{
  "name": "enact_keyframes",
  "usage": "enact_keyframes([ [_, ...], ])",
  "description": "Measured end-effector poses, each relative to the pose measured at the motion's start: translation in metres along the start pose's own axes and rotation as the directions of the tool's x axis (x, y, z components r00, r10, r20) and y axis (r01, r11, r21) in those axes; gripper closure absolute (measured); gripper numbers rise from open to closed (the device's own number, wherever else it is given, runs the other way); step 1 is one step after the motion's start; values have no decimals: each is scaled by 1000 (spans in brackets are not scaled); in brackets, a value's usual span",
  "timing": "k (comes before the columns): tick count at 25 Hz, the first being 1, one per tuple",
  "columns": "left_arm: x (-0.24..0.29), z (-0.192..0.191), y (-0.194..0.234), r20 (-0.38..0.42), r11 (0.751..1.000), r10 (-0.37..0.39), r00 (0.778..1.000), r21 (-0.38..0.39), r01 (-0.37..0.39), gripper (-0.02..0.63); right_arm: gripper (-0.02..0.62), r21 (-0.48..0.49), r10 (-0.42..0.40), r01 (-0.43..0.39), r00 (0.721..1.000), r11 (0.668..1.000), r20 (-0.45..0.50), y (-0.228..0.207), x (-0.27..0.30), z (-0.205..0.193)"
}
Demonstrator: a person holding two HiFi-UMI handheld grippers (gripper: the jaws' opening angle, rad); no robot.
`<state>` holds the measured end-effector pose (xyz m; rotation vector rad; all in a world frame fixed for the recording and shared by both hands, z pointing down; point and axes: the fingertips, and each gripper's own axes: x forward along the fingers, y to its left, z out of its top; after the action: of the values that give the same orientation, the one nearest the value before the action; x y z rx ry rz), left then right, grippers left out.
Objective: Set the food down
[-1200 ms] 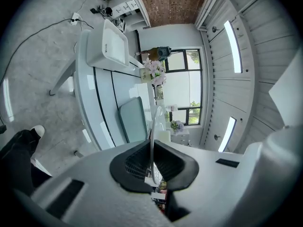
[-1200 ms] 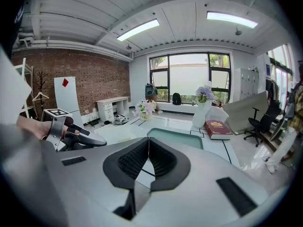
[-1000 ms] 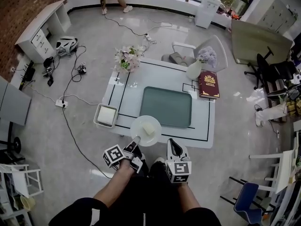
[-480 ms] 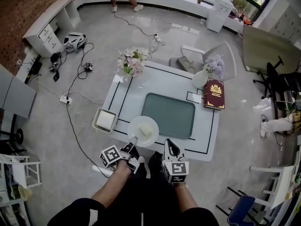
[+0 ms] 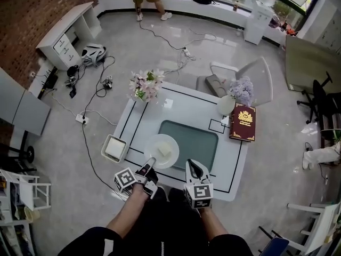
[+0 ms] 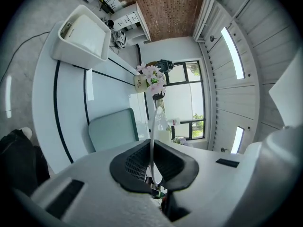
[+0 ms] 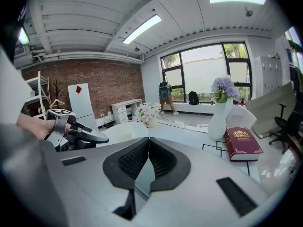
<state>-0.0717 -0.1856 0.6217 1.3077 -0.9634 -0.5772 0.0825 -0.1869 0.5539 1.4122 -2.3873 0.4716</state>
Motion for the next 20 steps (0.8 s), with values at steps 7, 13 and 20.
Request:
enact_keyframes([
  [7,35,-1,-13,-10,1000,9,1000,16,-9,589,586,29,-13,13,1000,999,-5,-30,2,7],
  [13,64,-11,-19,-71,1000,7,997,23,-5,589,586,29,-77,78,997,997,-27,-55,2,8],
  [20,88,-20,-18,-137,1000,9,991,27,-6,589,586,48,-119,120,992,992,-31,-66,3,6],
])
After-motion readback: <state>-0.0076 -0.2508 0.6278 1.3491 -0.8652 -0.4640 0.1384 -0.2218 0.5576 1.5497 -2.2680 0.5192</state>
